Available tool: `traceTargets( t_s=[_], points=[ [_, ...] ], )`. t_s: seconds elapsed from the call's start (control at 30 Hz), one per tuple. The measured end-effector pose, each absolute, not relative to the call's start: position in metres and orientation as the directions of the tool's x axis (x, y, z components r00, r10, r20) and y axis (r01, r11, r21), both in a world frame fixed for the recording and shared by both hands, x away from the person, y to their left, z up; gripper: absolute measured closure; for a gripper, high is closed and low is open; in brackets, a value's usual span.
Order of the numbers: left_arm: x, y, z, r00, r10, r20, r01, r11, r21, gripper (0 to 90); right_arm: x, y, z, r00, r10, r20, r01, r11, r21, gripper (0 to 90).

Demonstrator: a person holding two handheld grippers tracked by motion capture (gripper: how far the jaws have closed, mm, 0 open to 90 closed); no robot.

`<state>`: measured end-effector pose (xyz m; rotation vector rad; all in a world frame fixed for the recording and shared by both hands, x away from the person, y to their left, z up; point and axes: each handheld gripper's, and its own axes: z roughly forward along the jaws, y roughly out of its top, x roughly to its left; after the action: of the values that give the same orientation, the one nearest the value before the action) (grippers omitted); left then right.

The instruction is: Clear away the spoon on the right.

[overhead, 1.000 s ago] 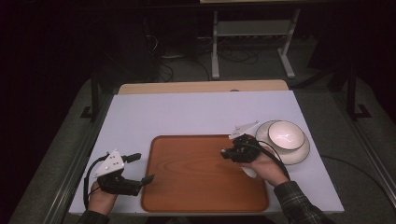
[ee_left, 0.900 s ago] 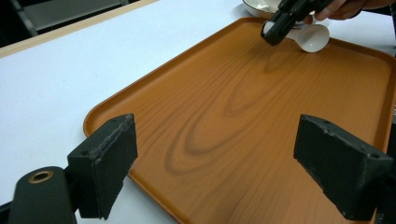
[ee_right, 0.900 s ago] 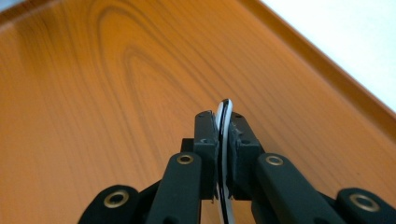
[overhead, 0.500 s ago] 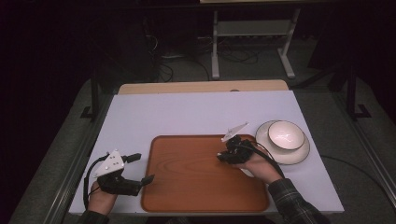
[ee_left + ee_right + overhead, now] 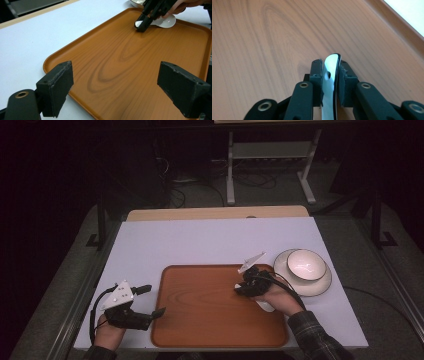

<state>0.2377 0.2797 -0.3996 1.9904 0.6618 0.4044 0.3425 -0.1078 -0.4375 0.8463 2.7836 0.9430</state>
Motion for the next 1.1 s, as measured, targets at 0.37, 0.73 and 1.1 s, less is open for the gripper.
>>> traceTargets(
  t_s=[0.37,0.73,1.1],
  points=[
    [0.238,0.28,-0.4,0.798,0.603,0.01,0.283,-0.389,0.876,12.9,0.34,-0.107,-0.438,-0.85,0.519,0.085,0.462,0.66,0.592,65.4],
    [0.238,0.28,-0.4,0.798,0.603,0.009,0.284,-0.389,0.876,12.9,0.338,-0.111,-0.433,-0.846,0.523,0.107,0.458,0.609,0.647,31.4],
    [0.239,0.279,-0.399,0.802,0.597,0.012,0.282,-0.395,0.874,12.9,0.326,-0.132,-0.415,-0.836,0.538,0.105,0.441,0.547,0.712,26.7]
  ],
)
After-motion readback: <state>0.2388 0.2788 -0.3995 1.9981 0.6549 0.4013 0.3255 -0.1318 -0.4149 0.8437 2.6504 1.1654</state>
